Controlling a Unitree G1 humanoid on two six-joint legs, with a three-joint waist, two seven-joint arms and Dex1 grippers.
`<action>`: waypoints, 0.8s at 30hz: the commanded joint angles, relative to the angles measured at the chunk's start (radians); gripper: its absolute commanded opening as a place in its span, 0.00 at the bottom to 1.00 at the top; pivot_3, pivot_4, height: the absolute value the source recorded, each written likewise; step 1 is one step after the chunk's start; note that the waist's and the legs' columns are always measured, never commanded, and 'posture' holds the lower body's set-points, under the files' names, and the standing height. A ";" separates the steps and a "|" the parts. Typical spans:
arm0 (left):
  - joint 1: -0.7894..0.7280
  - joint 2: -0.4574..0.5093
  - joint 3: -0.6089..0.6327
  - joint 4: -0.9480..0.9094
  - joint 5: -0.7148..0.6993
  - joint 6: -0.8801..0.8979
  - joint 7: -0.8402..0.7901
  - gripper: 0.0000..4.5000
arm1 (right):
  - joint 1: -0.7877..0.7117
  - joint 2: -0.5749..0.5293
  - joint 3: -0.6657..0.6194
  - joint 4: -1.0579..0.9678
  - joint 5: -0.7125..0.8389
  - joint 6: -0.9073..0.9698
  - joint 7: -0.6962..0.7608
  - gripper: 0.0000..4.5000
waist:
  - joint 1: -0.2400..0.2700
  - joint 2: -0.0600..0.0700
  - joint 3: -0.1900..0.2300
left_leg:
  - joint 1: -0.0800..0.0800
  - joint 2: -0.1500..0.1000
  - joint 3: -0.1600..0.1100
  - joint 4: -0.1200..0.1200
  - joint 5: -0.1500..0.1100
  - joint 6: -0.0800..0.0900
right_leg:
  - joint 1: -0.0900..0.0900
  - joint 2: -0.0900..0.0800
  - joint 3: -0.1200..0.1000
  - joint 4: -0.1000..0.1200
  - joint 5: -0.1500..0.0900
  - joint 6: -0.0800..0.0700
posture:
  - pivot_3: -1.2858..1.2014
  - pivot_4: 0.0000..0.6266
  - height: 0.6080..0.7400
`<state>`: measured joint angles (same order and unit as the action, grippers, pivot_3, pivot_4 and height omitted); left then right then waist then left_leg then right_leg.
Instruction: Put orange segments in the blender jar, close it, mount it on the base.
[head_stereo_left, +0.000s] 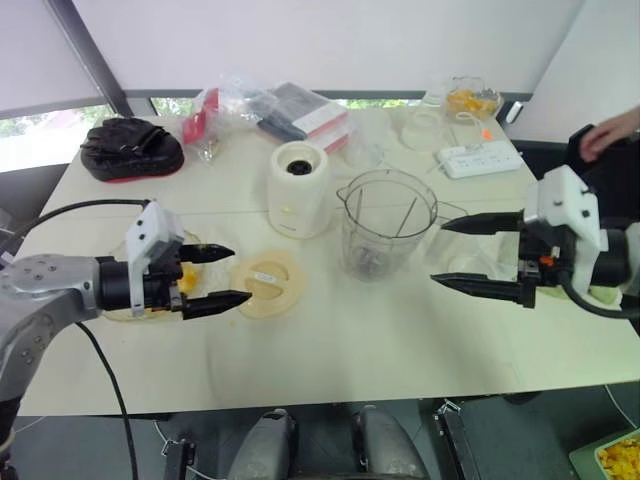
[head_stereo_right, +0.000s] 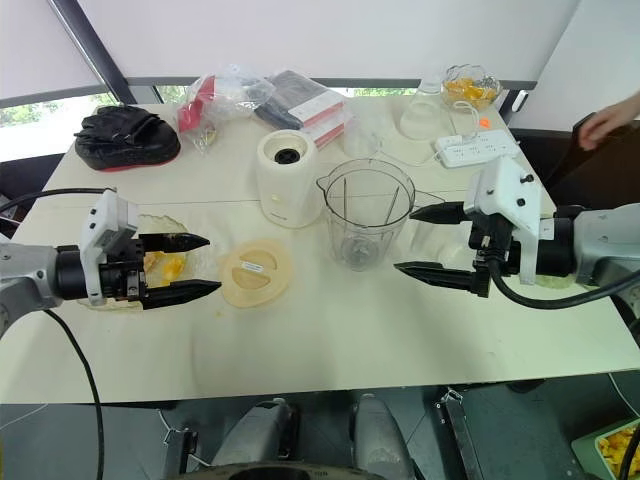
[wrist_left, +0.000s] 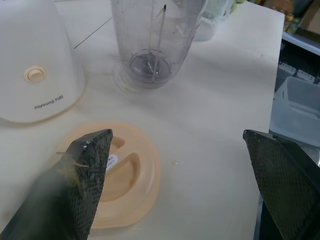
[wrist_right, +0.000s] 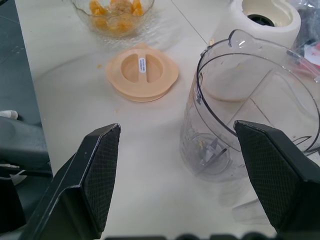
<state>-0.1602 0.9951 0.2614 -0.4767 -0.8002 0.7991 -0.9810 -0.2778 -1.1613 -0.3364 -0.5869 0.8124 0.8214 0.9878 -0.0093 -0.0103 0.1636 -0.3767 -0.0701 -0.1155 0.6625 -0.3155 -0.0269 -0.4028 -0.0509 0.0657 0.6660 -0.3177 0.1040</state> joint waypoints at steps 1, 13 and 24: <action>0.004 0.012 0.035 -0.033 -0.014 -0.002 0.000 0.97 | -0.014 -0.003 -0.017 -0.011 0.013 -0.008 -0.001 0.85 | 0.000 0.000 0.000 | 0.000 0.000 0.000 0.000 0.000 0.000 | 0.000 0.000 0.000 0.000 0.000 0.000 | 0.52 0.24 1.00; -0.012 0.004 0.031 -0.005 0.016 -0.028 0.032 0.97 | -0.047 0.056 -0.014 -0.011 0.056 0.002 -0.057 0.85 | -0.001 0.000 0.000 | 0.000 0.000 0.000 0.000 0.000 0.000 | 0.000 0.000 0.000 0.000 0.000 0.000 | 0.52 0.24 1.00; -0.184 0.176 -0.012 0.289 0.196 -0.044 0.042 0.97 | -0.095 0.401 0.173 -0.045 0.131 -0.051 -0.262 0.85 | -0.007 0.001 0.001 | 0.000 0.000 0.001 0.000 0.001 -0.002 | -0.003 0.000 0.000 0.001 0.000 0.001 | 0.52 0.24 1.00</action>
<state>-0.3222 1.1476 0.2531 -0.2349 -0.6593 0.7768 -0.9507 -0.3598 -0.7780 -0.1866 -0.6226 0.9735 0.8133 0.7354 -0.0159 -0.0097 0.1647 -0.3770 -0.0702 -0.1142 0.6621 -0.3139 -0.0297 -0.4058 -0.0510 0.0654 0.6677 -0.3172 0.1048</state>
